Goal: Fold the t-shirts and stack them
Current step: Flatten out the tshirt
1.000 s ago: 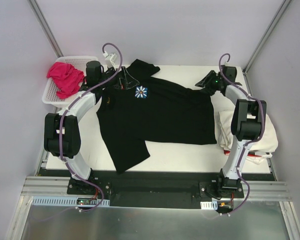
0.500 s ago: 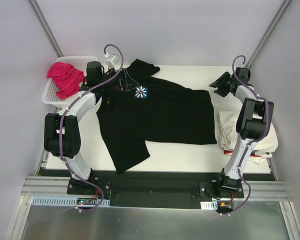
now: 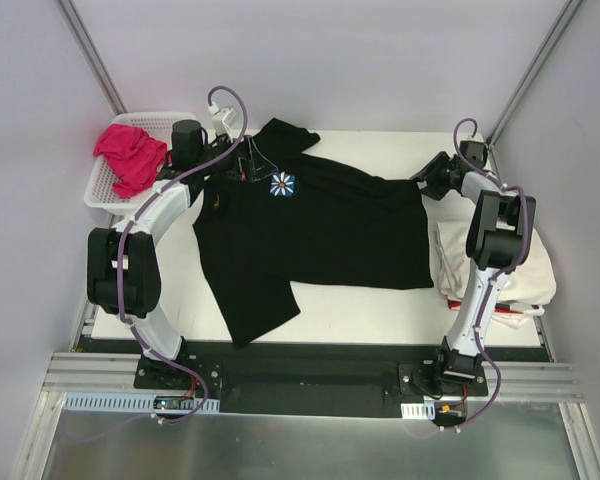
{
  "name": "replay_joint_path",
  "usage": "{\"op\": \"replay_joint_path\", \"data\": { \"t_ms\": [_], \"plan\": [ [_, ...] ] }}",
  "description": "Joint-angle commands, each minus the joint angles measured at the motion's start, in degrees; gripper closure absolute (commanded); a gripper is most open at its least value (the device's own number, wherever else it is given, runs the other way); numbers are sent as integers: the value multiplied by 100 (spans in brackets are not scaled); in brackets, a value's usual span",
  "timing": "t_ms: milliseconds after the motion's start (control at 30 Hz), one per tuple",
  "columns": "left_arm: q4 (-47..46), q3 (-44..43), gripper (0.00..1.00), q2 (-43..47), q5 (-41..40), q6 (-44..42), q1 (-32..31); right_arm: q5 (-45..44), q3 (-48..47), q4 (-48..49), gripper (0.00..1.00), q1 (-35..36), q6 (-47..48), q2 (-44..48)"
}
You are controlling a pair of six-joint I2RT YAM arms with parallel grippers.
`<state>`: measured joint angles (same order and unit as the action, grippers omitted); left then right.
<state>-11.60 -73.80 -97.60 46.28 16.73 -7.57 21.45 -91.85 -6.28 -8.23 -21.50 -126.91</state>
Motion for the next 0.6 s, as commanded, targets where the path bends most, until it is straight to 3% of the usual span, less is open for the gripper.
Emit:
{"op": "replay_joint_path", "data": {
  "t_ms": [0, 367, 567],
  "plan": [
    [-97, -284, 1, 189, 100, -144, -51, 43, -403, 75, 46, 58, -109, -140],
    [-27, -424, 1, -74, 30, -205, -51, 113, -746, 171, 63, 190, -320, -510],
    [-9, -504, 1, -241, 39, -214, -42, 26, -667, 180, 88, 181, -294, -475]
  ]
}}
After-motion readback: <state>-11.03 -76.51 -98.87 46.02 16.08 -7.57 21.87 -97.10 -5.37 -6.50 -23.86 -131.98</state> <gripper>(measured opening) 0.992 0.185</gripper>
